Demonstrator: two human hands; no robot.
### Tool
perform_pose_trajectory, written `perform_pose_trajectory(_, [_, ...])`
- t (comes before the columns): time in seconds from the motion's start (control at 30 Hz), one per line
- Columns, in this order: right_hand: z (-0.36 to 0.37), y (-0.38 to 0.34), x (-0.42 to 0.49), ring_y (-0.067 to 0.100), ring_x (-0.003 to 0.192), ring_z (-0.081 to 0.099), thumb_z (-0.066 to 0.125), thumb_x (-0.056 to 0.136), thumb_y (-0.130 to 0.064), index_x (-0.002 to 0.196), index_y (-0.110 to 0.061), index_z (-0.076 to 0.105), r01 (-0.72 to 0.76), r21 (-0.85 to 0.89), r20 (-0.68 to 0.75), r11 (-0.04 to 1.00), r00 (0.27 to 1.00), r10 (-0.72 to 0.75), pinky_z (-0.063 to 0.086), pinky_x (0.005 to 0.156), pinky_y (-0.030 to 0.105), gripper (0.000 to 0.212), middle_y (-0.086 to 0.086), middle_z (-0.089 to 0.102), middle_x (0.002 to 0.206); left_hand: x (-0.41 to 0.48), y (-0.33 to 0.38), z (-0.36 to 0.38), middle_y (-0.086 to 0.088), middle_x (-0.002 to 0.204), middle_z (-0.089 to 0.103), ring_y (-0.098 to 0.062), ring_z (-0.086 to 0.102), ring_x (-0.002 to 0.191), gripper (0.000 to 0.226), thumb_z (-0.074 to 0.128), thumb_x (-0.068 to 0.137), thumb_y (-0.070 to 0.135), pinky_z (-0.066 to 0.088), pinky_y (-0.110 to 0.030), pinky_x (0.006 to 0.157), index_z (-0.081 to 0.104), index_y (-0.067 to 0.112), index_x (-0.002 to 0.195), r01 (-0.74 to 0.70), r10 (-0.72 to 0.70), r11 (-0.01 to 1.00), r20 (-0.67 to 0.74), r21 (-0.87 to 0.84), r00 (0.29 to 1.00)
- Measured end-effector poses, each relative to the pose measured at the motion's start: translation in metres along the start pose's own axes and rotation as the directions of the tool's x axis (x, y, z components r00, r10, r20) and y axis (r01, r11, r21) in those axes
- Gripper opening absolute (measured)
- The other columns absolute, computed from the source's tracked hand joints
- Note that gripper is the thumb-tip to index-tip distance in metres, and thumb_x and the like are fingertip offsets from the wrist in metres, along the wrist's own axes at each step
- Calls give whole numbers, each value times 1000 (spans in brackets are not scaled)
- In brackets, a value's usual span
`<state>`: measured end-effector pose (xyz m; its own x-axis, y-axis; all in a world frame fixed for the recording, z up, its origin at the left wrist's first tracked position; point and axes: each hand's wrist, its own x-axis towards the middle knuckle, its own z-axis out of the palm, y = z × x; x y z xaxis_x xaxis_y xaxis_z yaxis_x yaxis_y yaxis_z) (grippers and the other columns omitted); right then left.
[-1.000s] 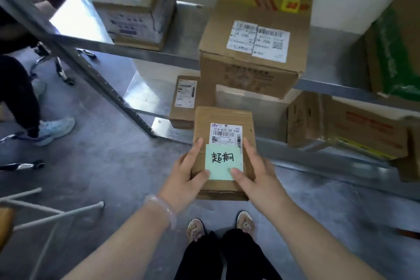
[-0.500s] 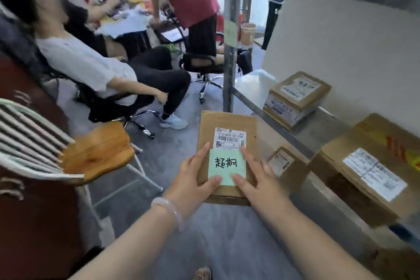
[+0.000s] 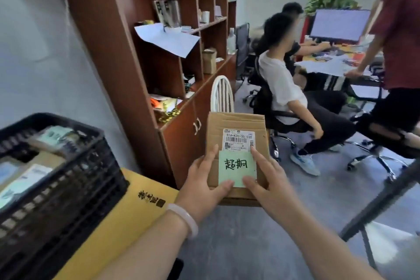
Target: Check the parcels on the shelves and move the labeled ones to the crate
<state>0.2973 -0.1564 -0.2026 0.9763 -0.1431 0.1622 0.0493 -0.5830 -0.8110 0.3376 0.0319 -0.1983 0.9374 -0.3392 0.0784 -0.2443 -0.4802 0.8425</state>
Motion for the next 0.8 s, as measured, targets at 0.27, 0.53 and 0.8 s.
perform_pose_trajectory(0.27, [105, -124, 38, 3, 129, 34, 61, 88, -49, 136, -67, 21, 250, 78, 268, 965, 927, -262, 46, 96, 27, 65, -22, 24, 147, -70, -37, -140, 9, 149, 25, -5, 39, 125, 80, 67, 86, 49, 35, -5, 92, 8, 69, 137, 135, -117, 991, -415, 15, 902])
perform_pose_trajectory(0.53, [219, -235, 31, 6, 133, 32, 55, 91, -50, 140, -64, 14, 379, 180, 426, 908, 802, -419, 47, 99, 35, 65, -21, 18, 151, -145, -80, -262, 13, 145, 38, -5, 41, 130, 81, 71, 83, 48, 39, -31, 110, 12, 74, 133, 223, -196, 974, -603, -31, 773])
perform_pose_trajectory(0.8, [286, -291, 43, 5, 128, 38, 48, 99, -37, 136, -65, 25, 246, 335, 448, 910, 808, -383, 49, 94, 26, 51, -18, 27, 149, -152, -103, -351, 22, 137, 41, 0, 43, 122, 85, 71, 88, 32, 39, -14, 97, 12, 51, 147, 222, -247, 968, -614, -118, 749])
